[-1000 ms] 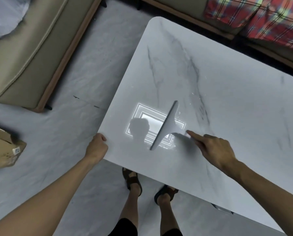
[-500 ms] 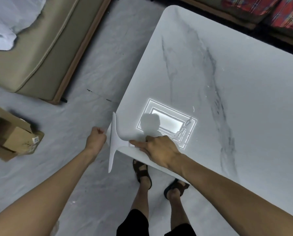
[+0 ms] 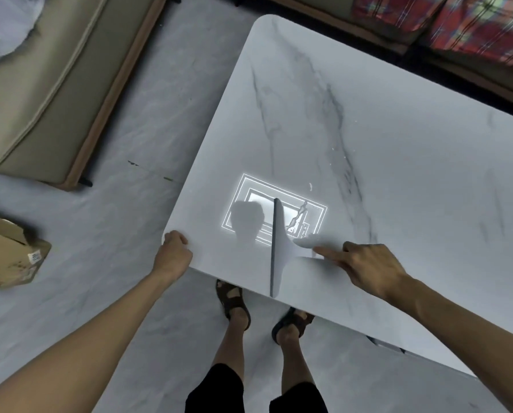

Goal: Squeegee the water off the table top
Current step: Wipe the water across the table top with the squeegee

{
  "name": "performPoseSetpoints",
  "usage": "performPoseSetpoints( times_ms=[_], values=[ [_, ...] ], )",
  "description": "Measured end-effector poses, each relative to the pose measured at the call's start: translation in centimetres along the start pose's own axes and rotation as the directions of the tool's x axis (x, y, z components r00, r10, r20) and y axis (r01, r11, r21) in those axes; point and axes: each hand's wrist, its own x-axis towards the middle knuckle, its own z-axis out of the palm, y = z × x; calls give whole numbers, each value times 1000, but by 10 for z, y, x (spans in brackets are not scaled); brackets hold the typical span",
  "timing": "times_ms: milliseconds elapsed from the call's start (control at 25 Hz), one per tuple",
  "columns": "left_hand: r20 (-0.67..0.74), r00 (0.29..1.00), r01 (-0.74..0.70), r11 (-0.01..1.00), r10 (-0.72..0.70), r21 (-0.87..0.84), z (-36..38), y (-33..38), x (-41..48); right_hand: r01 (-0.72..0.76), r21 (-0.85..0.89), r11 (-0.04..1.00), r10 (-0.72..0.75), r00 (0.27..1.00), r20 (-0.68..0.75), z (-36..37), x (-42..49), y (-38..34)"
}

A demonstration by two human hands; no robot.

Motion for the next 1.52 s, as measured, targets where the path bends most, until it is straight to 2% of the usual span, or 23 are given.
performPoseSetpoints(
  times_ms=[160, 240, 320, 400, 480, 600, 680, 800, 960, 1120, 1240, 1360, 1440, 1520],
  values=[
    [93, 995, 11, 993, -22, 117, 5, 11, 0, -123, -24, 992, 124, 992, 28, -13, -41, 37],
    [58, 998, 23, 994, -29, 105, 3, 12, 0, -116, -9, 993, 116, 993, 17, -23, -40, 35],
    [-69, 997, 47, 999, -46, 22, -2, 10, -3, -36, -2, 999, 36, 999, -7, -33, -17, 18],
    [-201, 976, 71, 993, -88, -90, -9, 4, -5, 109, 22, 994, -109, 994, 10, -35, 24, -14],
    [-265, 956, 79, 982, -124, -174, -19, -4, -7, 273, 57, 960, -276, 960, 47, -34, 71, -60],
    [-253, 950, 110, 954, -183, -278, -32, -18, -6, 461, 54, 886, -464, 879, 106, -37, 131, -126],
    [-220, 955, 125, 945, -197, -302, -39, -26, -4, 492, 10, 870, -490, 864, 116, -39, 162, -148],
    [-173, 973, 98, 954, -152, -284, -42, -28, 3, 481, -88, 872, -471, 875, 109, -48, 189, -143],
    [-62, 996, 49, 970, -65, -236, -42, -12, 14, 349, -70, 935, -345, 937, 60, -67, 198, -97],
    [18, 1000, -5, 990, 8, -144, -39, 21, 27, 33, 57, 998, -34, 999, 29, -74, 173, -30],
    [45, 997, -56, 990, 62, -127, -34, 51, 32, -191, 91, 977, 194, 981, -17, -60, 121, 22],
    [112, 991, -52, 989, 67, -135, -24, 80, 31, -361, 63, 930, 364, 930, -47, -56, 64, 59],
    [125, 990, -45, 986, 65, -162, -20, 96, 30, -396, 19, 918, 396, 915, -75, -67, 46, 71],
    [72, 996, -28, 978, 44, -207, -17, 100, 28, -317, 5, 948, 316, 944, -94, -82, 58, 65]
  ],
)
